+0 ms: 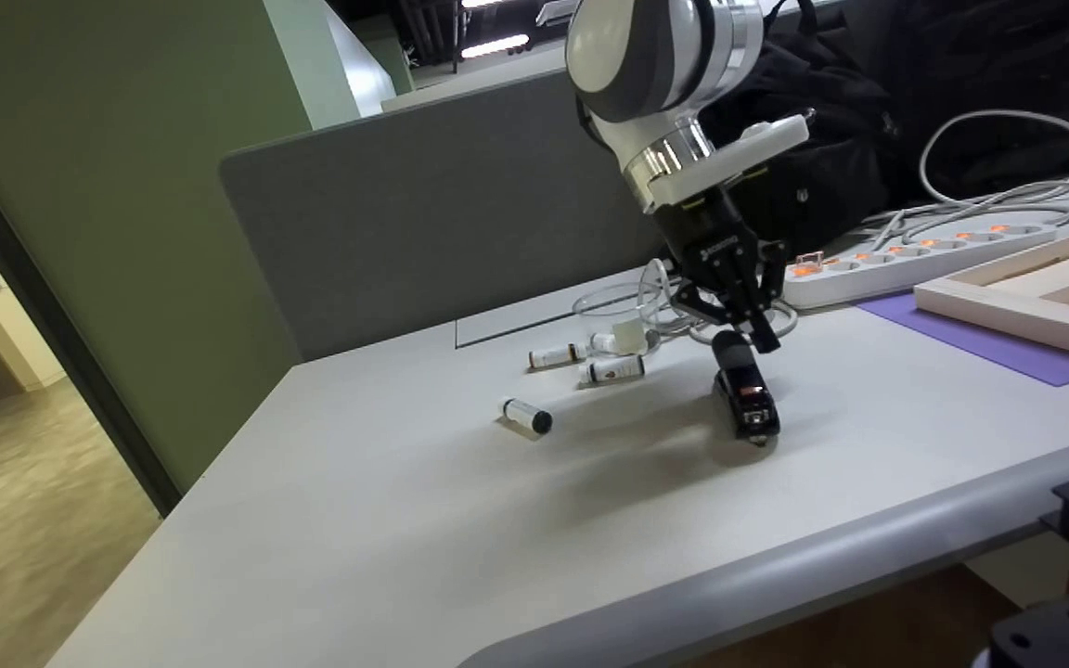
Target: Push down on the stapler
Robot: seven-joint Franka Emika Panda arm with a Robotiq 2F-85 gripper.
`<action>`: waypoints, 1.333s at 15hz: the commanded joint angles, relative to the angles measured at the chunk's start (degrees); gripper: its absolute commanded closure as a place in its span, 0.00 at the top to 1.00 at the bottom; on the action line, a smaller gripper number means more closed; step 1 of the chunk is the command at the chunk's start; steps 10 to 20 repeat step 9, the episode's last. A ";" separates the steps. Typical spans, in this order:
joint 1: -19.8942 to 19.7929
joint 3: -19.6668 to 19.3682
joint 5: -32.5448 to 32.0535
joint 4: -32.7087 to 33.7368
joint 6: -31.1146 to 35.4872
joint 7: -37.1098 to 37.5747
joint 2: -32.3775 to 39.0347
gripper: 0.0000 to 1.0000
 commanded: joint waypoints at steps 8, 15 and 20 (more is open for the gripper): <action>-2.27 0.85 -0.04 5.82 -12.39 -4.11 -2.28 0.08; -2.26 0.84 -0.06 5.80 -12.26 -4.11 -2.17 0.15; -2.26 0.84 -0.06 5.80 -12.26 -4.11 -2.17 0.15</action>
